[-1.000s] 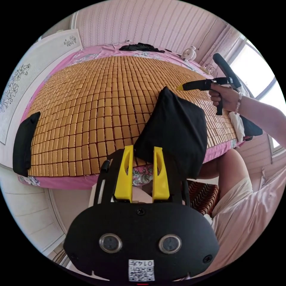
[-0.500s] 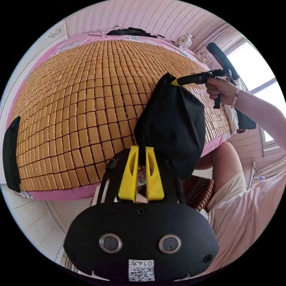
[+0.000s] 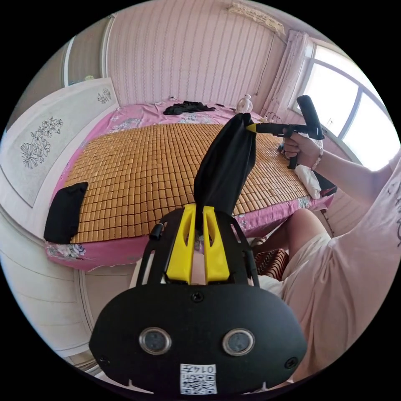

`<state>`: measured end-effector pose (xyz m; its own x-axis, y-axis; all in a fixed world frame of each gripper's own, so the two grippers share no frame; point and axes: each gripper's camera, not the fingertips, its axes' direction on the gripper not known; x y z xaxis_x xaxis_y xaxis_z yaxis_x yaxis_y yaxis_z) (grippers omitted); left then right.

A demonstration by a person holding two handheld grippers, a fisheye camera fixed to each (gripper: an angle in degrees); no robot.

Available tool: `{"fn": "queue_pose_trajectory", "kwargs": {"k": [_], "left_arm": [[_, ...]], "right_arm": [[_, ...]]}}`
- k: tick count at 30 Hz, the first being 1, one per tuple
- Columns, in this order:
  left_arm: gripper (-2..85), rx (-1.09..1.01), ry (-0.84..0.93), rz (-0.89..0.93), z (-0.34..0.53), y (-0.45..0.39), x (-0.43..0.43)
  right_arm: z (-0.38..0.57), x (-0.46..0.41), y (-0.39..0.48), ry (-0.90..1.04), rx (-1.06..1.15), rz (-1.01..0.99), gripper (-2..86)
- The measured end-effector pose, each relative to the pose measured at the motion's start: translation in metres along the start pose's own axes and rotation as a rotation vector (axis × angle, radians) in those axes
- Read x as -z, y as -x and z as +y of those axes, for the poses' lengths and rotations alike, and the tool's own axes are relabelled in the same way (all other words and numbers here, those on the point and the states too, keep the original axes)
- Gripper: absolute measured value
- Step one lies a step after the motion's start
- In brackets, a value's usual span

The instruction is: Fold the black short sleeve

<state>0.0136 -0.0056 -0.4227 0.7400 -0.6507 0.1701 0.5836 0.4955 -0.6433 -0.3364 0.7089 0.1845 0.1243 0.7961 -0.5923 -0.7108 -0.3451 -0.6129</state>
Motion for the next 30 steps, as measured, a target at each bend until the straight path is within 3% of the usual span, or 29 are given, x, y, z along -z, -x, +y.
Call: {"fn": "queue_pose_trajectory", "kwargs": {"k": [5,9,11,13,17,19,23,26,30], "left_arm": [[1.5,0.125,-0.122,-0.110,0.037,0.030,0.080],[2.2,0.224,-0.165,-0.161,0.049,0.073,0.126],[3.3,0.328,-0.244,-0.280,0.053,0.115,0.160],[6.3,0.443,-0.312,-0.361,0.056,0.159,0.176],[7.9,0.794,-0.327,-0.610,0.084,0.266,0.184],[7.6,0.875,-0.316,-0.597,0.111,0.289,0.176],[3.1,0.871,-0.312,-0.315,0.165,0.264,0.133],[0.7,0.695,-0.261,-0.272,0.179,0.191,0.094],[-0.7,0.506,-0.246,-0.217,0.168,0.090,0.051]], "right_arm": [[-0.057,-0.030,0.056,-0.037,0.150,-0.098,1.5],[-0.163,-0.093,0.108,0.015,0.320,-0.179,2.2],[-0.223,-0.136,0.133,0.059,0.377,-0.198,3.0],[-0.307,-0.219,0.146,0.158,0.243,-0.226,5.8],[-0.374,-0.312,0.132,0.205,-0.039,-0.177,7.5],[-0.359,-0.330,0.119,0.238,0.013,-0.188,7.4],[-0.264,-0.313,0.073,0.343,0.178,-0.046,5.4],[-0.141,-0.249,0.020,0.454,0.159,0.058,3.7],[0.006,-0.091,-0.020,0.526,-0.084,0.290,3.3]]}}
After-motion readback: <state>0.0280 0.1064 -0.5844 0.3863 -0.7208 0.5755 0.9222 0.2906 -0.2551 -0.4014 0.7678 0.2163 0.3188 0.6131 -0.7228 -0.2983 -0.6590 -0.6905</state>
